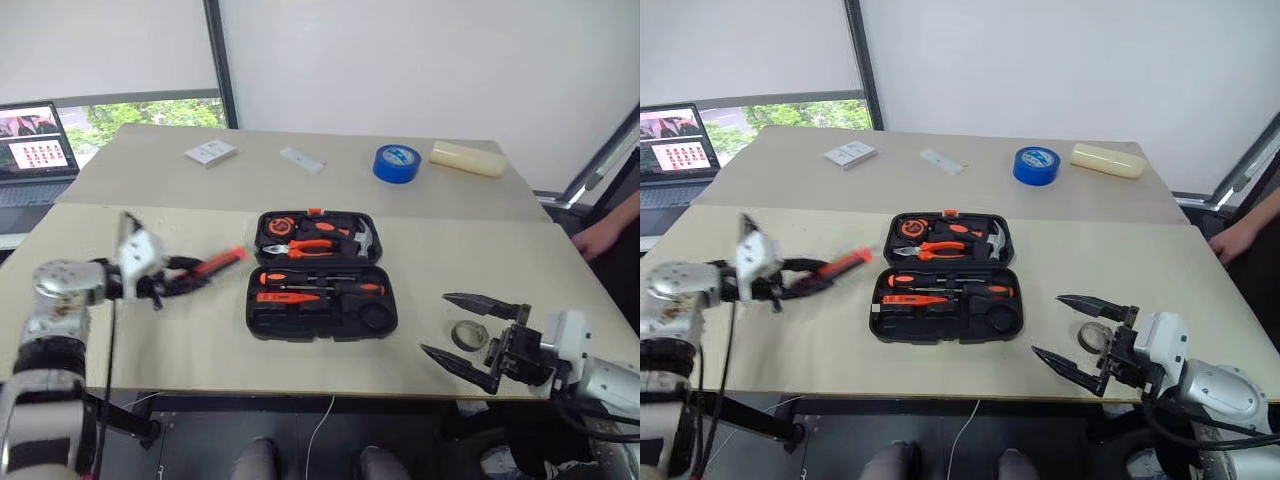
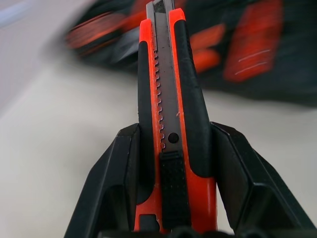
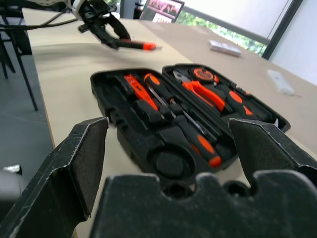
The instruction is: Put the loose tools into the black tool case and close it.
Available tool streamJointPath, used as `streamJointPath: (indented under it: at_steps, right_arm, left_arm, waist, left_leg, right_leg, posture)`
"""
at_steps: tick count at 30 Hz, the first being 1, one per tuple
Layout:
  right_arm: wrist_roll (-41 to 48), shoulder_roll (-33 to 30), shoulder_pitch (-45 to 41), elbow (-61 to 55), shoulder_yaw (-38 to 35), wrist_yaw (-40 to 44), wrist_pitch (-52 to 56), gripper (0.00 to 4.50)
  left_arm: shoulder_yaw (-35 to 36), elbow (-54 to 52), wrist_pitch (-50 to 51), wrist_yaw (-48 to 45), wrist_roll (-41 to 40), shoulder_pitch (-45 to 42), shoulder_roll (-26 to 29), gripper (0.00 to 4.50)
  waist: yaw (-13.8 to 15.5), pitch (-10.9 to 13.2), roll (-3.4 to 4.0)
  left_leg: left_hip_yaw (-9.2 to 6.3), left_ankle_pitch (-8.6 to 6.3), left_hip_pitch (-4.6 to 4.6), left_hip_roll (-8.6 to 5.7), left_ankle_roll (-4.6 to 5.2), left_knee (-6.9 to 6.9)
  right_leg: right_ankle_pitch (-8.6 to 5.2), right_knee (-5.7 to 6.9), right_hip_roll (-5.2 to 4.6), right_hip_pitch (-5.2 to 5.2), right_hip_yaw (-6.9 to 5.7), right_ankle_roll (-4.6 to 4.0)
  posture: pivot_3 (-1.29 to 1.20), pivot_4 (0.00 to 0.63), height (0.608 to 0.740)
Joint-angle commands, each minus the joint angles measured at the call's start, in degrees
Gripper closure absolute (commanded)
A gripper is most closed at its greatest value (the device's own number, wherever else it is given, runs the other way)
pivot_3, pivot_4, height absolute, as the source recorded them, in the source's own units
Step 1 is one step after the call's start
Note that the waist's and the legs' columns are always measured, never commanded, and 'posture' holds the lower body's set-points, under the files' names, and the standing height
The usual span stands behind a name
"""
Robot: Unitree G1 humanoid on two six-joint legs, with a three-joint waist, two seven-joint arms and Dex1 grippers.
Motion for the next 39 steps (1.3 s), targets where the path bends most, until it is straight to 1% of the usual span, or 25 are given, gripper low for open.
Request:
streamJointPath:
  at_steps: [1,3,6,10,14,21,23,24,25,28,31,33,36,38,39]
  right_arm:
    - [0.5,-1.8,-1.4,1.2,-0.4,3.3,-0.8,0.00]
    - [0.1,-1.9,-2.4,1.6,1.1,4.4,-0.8,0.00]
    - [-0.5,-1.3,-3.4,2.2,2.0,4.5,-1.0,0.00]
    - [-1.2,-0.2,-3.3,2.3,2.0,3.4,-1.6,0.00]
    - [-1.8,0.5,-2.3,1.4,1.7,2.4,-1.9,0.00]
    - [-2.5,1.2,-1.1,0.5,1.3,1.0,-2.4,0.00]
    - [-2.5,1.2,-1.2,0.7,1.3,1.0,-2.4,0.00]
    - [-2.6,1.2,-1.3,0.8,1.3,1.0,-2.5,0.00]
    - [-2.6,1.2,-1.5,0.9,1.3,0.9,-2.5,0.00]
    - [-2.8,1.1,-1.9,1.3,1.4,0.9,-2.5,0.00]
    - [-2.8,1.0,-2.4,1.6,1.4,0.9,-2.5,0.00]
    - [-2.8,0.8,-2.9,2.0,1.3,0.9,-2.4,0.00]
    - [-2.8,0.9,-3.6,2.6,1.4,0.7,-2.2,0.00]
    - [-2.9,1.3,-3.9,2.9,1.6,0.4,-2.2,0.00]
    - [-2.9,1.5,-4.0,3.0,1.8,0.3,-2.3,0.00]
  left_arm:
    - [-4.6,-12.6,6.7,0.6,2.0,-0.8,0.9,2.80]
    - [-8.1,-15.8,9.5,3.7,5.9,-2.7,-0.7,2.80]
    - [-12.2,-18.8,13.8,6.0,9.0,-4.8,-2.9,2.80]
    - [-16.3,-18.2,13.0,7.6,13.6,-5.5,-3.8,2.80]
    - [-17.9,-18.4,14.6,9.6,15.6,-6.0,-5.3,2.80]
    - [-20.4,-19.1,14.8,6.8,16.8,-7.3,-4.8,2.80]
    - [-20.2,-20.1,16.2,6.5,16.0,-7.3,-5.1,1.81]
    - [-20.0,-20.7,17.2,6.5,15.6,-7.3,-5.3,1.57]
    - [-19.9,-21.0,17.4,6.3,15.3,-7.3,-5.2,1.14]
    - [-18.7,-20.8,16.9,6.9,14.3,-7.2,-5.6,0.07]
    - [-15.9,-18.8,16.9,6.5,11.1,-8.2,-6.3,0.07]
    - [-12.4,-17.1,17.6,4.8,5.9,-9.3,-7.3,0.07]
    - [-7.7,-13.8,15.9,3.6,-0.3,-10.0,-9.0,0.07]
    - [-5.2,-11.1,14.4,4.1,-2.7,-8.8,-10.6,0.59]
    - [-5.1,-9.7,12.0,4.2,-2.1,-7.8,-10.9,0.76]
  waist:
    - [-0.1,0.0,0.00]
    - [-0.2,0.0,0.02]
    - [-0.1,0.0,0.08]
    - [-0.2,0.0,0.08]
    - [0.0,0.0,0.09]
    - [0.1,0.0,0.11]
    - [0.0,0.0,0.12]
    - [0.0,0.0,0.12]
    - [0.0,0.0,0.12]
    - [0.0,0.0,0.13]
    - [-0.1,0.0,0.13]
    - [-0.1,0.0,0.13]
    - [-0.1,0.0,0.14]
    - [-0.1,0.0,0.15]
    - [-0.1,-0.1,0.18]
  left_leg:
    - [-0.01,0.00,0.01,0.01,0.00,0.04]
    - [-0.06,0.01,0.08,0.04,0.01,0.05]
    - [-0.15,0.03,0.12,0.02,0.05,0.10]
    - [-0.16,0.03,0.09,0.02,0.06,0.20]
    - [-0.18,0.03,0.09,0.02,0.07,0.19]
    - [-0.19,0.03,0.09,0.02,0.07,0.27]
    - [-0.20,0.03,0.09,0.02,0.07,0.27]
    - [-0.20,0.03,0.09,0.02,0.07,0.27]
    - [-0.20,0.03,0.08,0.02,0.07,0.27]
    - [-0.23,0.02,0.05,0.03,0.09,0.26]
    - [-0.24,-0.01,0.05,0.03,0.14,0.24]
    - [-0.26,-0.01,0.04,0.03,0.14,0.25]
    - [-0.29,0.00,0.04,0.05,0.14,0.28]
    - [-0.31,0.00,0.04,0.05,0.14,0.29]
    - [-0.31,0.00,0.05,0.05,0.14,0.29]
  right_leg:
    - [0.00,0.02,0.04,0.01,0.02,0.01]
    - [0.00,0.04,0.16,0.02,0.11,0.01]
    - [-0.15,0.05,0.26,0.07,0.20,0.36]
    - [-0.13,0.04,0.29,0.08,0.31,0.38]
    - [-0.11,0.04,0.33,0.07,0.32,0.33]
    - [-0.12,0.04,0.34,0.15,0.36,0.34]
    - [-0.12,0.04,0.35,0.14,0.36,0.34]
    - [-0.12,0.04,0.35,0.14,0.36,0.34]
    - [-0.11,0.04,0.36,0.13,0.37,0.33]
    - [-0.11,0.02,0.40,0.12,0.39,0.32]
    - [-0.11,0.02,0.44,0.11,0.41,0.26]
    - [-0.10,0.03,0.46,0.11,0.42,0.26]
    - [-0.12,0.04,0.50,0.12,0.43,0.28]
    - [-0.12,0.05,0.51,0.12,0.43,0.28]
    - [-0.11,0.05,0.51,0.14,0.44,0.28]
  posture:
    - [0.00,0.150,0.740]
    - [0.00,0.150,0.740]
    - [0.00,0.150,0.740]
    - [0.00,0.150,0.740]
    - [0.00,0.150,0.740]
    - [0.00,0.150,0.740]
    - [0.00,0.150,0.740]
    - [0.00,0.150,0.740]
    - [0.00,0.150,0.740]
    - [0.00,0.150,0.740]
    - [0.00,0.150,0.740]
    - [0.00,0.150,0.740]
    - [0.00,0.150,0.740]
    - [0.00,0.150,0.740]
    - [0.00,0.150,0.740]
